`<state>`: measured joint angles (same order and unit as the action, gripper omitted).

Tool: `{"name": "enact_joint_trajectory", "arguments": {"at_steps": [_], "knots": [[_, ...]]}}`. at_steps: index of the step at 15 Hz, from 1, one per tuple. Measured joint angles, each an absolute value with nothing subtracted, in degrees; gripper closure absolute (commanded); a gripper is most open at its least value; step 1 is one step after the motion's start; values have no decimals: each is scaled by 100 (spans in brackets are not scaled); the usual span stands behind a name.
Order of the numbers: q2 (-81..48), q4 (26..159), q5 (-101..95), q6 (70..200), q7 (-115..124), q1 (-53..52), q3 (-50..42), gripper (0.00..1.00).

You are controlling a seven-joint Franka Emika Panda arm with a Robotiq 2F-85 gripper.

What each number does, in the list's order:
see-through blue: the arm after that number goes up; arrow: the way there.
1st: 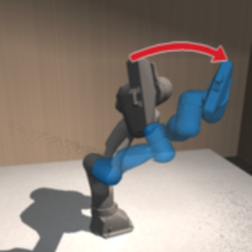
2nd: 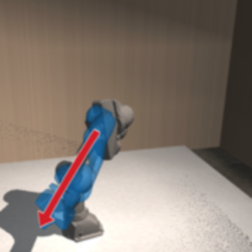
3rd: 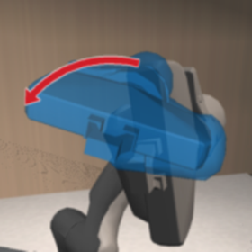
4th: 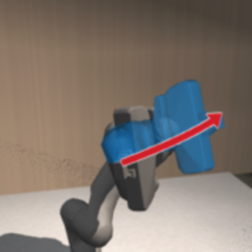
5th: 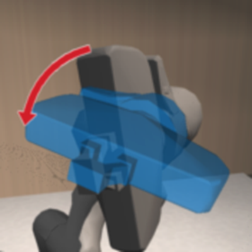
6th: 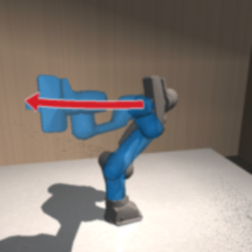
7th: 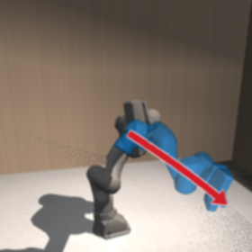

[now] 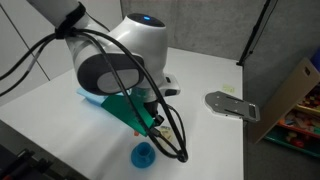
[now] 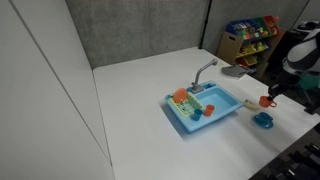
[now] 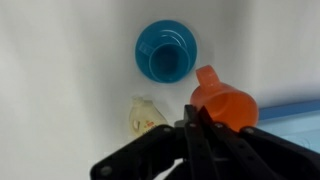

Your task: Put the orange mug on the right corner of the sink

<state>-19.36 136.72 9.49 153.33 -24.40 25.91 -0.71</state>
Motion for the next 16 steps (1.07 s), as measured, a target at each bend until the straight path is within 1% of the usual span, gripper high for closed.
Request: {"name": "enact_joint_trajectory", "arguments": {"at_steps": [5,6,16], "knots": [[-1929,13683,951,15330,-2448,2591,-71,95],[-1929,13683,951,15330,-2448,2591,-71,97],[-1789,13716,1015,15335,-2450,2338,-93,97]]}}
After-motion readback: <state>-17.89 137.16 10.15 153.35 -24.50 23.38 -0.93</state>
